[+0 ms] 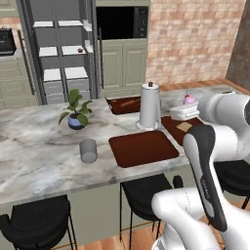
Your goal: Take the cupcakes from the fridge and place them on the empty tray on the dining counter.
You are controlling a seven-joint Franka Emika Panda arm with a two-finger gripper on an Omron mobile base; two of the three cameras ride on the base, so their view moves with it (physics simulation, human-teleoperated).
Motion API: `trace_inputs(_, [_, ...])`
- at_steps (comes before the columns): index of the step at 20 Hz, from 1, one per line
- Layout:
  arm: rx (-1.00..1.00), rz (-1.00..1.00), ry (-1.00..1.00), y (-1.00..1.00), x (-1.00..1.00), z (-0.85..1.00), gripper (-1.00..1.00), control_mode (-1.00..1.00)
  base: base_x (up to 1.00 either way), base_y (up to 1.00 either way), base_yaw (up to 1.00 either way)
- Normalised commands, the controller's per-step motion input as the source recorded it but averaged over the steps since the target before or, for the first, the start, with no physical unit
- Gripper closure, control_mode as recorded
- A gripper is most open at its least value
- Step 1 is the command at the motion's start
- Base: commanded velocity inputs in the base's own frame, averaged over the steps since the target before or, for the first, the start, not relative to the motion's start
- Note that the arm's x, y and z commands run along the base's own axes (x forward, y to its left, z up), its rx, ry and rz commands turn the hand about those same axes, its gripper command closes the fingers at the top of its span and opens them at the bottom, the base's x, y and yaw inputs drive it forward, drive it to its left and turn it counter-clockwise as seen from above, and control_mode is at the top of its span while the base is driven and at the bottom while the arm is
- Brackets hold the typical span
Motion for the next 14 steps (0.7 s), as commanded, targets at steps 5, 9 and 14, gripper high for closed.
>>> trace_inputs(5, [0.0,0.0,0.02,0.02,0.71,-0.48,1.0,-1.0,0.0,0.0,0.0])
trace_inputs(9, [0.0,0.04,0.0,0.06,0.6,-0.58,1.0,-1.0,0.0,0.0,0.0])
trace_inputs(14, [0.01,0.09,-0.03,0.14,0.5,-0.45,1.0,-1.0,0.0,0.0,0.0])
